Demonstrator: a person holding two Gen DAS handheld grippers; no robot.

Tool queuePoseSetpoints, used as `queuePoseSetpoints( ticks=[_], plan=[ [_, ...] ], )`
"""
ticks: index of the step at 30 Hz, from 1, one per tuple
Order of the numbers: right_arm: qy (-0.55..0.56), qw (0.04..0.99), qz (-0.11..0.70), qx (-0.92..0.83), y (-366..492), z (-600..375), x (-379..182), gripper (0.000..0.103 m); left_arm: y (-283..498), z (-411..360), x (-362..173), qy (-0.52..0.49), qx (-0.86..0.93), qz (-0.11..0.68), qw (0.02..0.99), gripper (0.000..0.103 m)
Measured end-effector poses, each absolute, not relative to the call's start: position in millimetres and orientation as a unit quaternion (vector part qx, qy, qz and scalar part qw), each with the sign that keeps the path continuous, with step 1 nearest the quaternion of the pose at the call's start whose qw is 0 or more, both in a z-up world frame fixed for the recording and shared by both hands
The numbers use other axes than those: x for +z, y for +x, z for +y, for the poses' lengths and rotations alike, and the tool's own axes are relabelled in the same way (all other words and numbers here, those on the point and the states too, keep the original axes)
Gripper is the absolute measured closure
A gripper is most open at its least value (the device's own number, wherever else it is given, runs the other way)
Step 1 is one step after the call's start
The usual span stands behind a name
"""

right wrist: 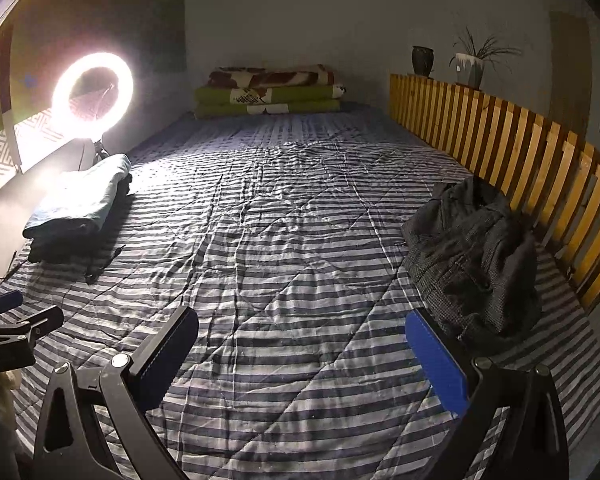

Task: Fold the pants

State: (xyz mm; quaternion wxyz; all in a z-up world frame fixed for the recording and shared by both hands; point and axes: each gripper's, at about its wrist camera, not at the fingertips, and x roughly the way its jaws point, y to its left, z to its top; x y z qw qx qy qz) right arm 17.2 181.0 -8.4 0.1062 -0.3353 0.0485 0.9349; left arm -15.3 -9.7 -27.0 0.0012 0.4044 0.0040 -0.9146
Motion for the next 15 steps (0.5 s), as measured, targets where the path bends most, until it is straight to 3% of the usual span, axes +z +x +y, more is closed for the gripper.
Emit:
queuePoseSetpoints(
  ticks=[15],
  plan=[
    [-0.341,0.115,0.047,0.932,15.6,184.3,-14.5,0.002,-17.1,-3.5,-32.8,0.409,-0.913,-0.009,-0.005,0.000]
  ],
)
